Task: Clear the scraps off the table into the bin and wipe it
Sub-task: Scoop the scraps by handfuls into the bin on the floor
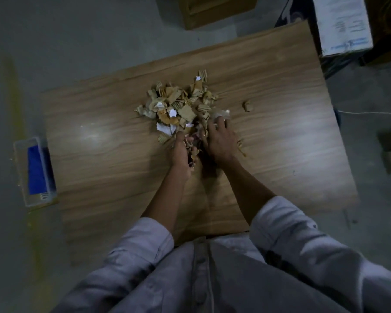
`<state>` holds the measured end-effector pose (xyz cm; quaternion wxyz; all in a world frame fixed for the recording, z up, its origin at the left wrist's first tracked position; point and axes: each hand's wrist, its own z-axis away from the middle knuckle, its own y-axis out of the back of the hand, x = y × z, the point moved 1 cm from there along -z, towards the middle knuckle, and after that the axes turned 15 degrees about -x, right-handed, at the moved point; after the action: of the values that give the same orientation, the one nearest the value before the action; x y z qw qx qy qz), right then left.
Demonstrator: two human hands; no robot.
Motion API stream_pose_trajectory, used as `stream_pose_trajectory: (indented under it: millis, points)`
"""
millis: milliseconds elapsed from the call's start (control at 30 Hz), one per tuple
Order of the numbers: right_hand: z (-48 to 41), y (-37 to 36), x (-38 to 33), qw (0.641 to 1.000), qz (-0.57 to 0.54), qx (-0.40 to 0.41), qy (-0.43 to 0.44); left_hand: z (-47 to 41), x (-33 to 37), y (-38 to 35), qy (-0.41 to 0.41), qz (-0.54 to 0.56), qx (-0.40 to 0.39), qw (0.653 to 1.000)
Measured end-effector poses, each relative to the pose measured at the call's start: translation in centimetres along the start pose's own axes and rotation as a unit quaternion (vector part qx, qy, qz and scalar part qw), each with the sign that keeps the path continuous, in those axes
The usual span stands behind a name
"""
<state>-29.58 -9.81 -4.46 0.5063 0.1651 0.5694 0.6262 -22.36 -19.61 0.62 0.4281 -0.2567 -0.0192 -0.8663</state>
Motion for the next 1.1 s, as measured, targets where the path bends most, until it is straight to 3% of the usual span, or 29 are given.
stream_pose_trajectory:
  millis: [67,100,167,233,300,333,400,500,600,667,733,933,1033,1100]
  points:
    - [0.9,1.0,-0.6,0.984,-0.170,0.042,-0.028,0.6,0.0,0.1,0.009,0.002,-0.015,1.000]
    - [1.7,1.7,-1.1,0.954,-0.288,0.061,-0.059,1.2,0.2,-0.1,0.011,0.020,-0.029,0.999]
    - [3.6,2.9,-2.8,0.831,-0.543,0.058,-0.109,1.7,0.1,-0.6,0.007,0.080,-0.062,0.995]
    - [5.4,4.2,-4.6,0.711,-0.694,0.039,-0.108,2.4,-0.3,-1.2,0.008,0.123,-0.105,0.987]
    - [6.6,5.3,-5.9,0.650,-0.757,0.032,-0.061,3.2,-0.8,-1.7,-0.013,0.144,-0.140,0.980]
    - [7.1,5.9,-6.3,0.638,-0.769,0.026,-0.031,3.4,-1.1,-1.8,-0.032,0.156,-0.153,0.975]
    - [7.8,6.8,-6.6,0.645,-0.764,0.000,0.004,3.8,-1.3,-1.7,-0.043,0.176,-0.165,0.969]
    - [9.0,7.5,-5.9,0.694,-0.717,-0.068,-0.012,4.9,-1.3,-1.2,-0.026,0.161,-0.145,0.976]
    - [9.9,8.2,-4.6,0.808,-0.580,-0.087,-0.060,5.6,-0.6,-0.4,-0.046,0.090,-0.111,0.989]
    - [10.4,8.8,-4.4,0.888,-0.447,-0.087,-0.061,6.4,0.0,-0.8,-0.061,0.057,-0.172,0.981]
    - [10.5,9.1,-4.6,0.937,-0.338,-0.072,-0.055,7.3,0.3,-1.9,-0.083,0.080,-0.214,0.970]
    - [10.2,8.6,-5.2,0.972,-0.224,0.001,-0.073,9.3,-0.8,-3.5,-0.080,0.068,-0.252,0.962]
    - [10.1,8.2,-5.2,0.964,-0.241,0.007,-0.110,10.0,-1.5,-3.6,-0.084,0.057,-0.237,0.966]
    - [10.2,8.3,-5.6,0.962,-0.243,0.064,-0.106,10.0,-2.0,-3.4,-0.091,0.061,-0.249,0.962]
